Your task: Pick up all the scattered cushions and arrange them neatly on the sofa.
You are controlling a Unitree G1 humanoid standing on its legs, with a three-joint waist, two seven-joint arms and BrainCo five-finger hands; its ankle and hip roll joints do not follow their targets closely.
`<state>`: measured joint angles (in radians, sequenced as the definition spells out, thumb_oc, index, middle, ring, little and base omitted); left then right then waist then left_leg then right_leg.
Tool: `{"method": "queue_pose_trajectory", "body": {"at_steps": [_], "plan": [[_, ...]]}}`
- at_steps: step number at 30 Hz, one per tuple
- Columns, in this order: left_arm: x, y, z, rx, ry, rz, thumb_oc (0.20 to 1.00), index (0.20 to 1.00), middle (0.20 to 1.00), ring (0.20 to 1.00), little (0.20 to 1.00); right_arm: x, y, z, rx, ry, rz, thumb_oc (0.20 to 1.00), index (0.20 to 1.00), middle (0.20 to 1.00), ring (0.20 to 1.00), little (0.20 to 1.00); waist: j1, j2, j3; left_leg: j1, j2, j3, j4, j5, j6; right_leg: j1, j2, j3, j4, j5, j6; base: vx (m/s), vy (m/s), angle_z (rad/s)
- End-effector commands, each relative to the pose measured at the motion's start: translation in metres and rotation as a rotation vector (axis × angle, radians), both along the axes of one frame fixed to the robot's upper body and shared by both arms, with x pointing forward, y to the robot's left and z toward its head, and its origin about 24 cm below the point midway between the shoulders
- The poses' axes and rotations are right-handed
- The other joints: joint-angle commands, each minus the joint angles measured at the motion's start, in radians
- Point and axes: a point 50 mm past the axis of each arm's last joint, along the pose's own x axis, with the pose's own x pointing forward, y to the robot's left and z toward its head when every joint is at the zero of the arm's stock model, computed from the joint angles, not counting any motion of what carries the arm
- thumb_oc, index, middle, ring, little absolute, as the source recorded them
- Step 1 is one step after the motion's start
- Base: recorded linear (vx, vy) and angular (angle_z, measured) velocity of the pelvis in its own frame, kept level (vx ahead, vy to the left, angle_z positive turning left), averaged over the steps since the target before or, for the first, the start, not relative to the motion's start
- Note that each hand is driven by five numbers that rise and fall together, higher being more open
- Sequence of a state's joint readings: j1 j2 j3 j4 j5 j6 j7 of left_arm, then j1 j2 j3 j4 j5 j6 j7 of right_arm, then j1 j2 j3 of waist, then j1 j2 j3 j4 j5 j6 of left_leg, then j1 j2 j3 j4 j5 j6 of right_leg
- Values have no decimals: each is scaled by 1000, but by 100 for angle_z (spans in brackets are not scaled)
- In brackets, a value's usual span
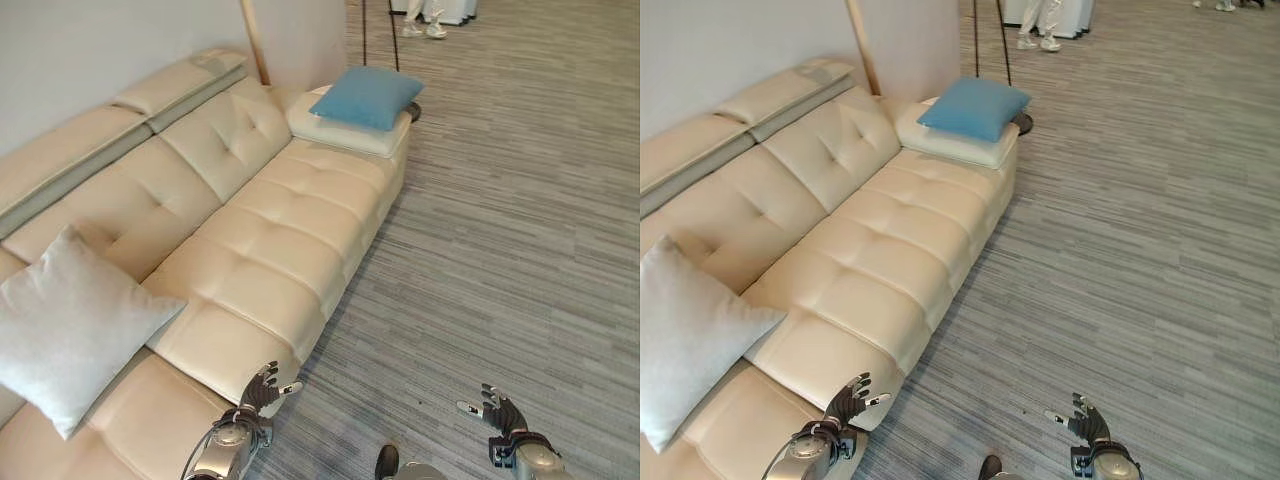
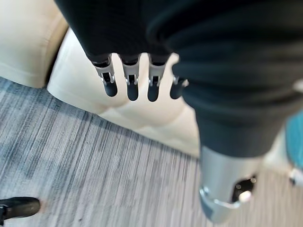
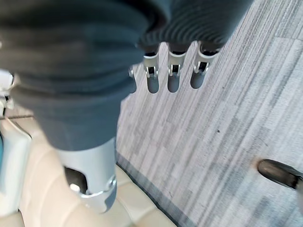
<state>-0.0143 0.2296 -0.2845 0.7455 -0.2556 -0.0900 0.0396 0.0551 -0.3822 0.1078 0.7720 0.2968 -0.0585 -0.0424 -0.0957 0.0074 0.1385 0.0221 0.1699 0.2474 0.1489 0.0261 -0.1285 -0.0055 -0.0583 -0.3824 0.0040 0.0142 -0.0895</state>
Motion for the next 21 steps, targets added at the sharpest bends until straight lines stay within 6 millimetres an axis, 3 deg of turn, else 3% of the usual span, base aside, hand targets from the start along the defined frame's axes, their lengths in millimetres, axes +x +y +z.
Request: {"method": "queue_pose_trajectory", "body": {"at_steps": [1,2,5,8,9,11,15,21], "plan": [[22,8,20,34,-120,-11,1000,1000,1000,1000,1000,16,2,11,-4,-85,19,1000,1000,1000,1000,1000,20,-31,30,-69,-90,-109,-69,-42,69,17,1,97,-21,-104,125,18,-73,-12],[22,8,20,34,-120,-11,1000,1000,1000,1000,1000,16,2,11,-4,-85,19,1000,1000,1000,1000,1000,19,-31,30,-70,-90,-110,-69,-42,69,16,1,97,-21,-104,125,13,-61,-19],[17,16,18,-20,-112,76,1000,1000,1000,1000,1000,17,7,10,4,-76,47,1000,1000,1000,1000,1000,49,-31,37,-88,-144,-240,-99,-36,75,11,23,150,-26,-111,113,158,-55,-61],[13,19,15,-60,-96,145,1000,1000,1000,1000,1000,20,11,10,5,-78,77,1000,1000,1000,1000,1000,68,-28,45,-128,-183,-354,-156,7,73,13,38,172,-19,-120,110,119,-8,-55],[13,19,15,-60,-96,145,1000,1000,1000,1000,1000,20,11,10,5,-78,77,1000,1000,1000,1000,1000,68,-28,46,-127,-183,-354,-157,8,73,13,38,172,-18,-121,110,140,12,3],[13,22,16,-53,-103,148,1000,1000,1000,1000,1000,25,14,11,3,-80,96,1000,1000,1000,1000,1000,84,-28,51,-177,-206,-420,-196,50,68,24,51,194,-18,-132,112,196,40,1],[13,26,19,-50,-115,146,1000,1000,1000,1000,1000,32,17,13,-7,-88,125,1000,1000,1000,1000,1000,107,-28,40,-205,-222,-439,-236,86,71,53,68,256,-32,-146,121,265,103,-34],[4,32,18,-13,-102,103,1000,1000,1000,1000,1000,23,26,5,66,-68,93,1000,1000,1000,1000,1000,116,-59,-14,-180,-245,-384,-158,8,135,94,15,325,21,-170,163,394,194,-52]]}}
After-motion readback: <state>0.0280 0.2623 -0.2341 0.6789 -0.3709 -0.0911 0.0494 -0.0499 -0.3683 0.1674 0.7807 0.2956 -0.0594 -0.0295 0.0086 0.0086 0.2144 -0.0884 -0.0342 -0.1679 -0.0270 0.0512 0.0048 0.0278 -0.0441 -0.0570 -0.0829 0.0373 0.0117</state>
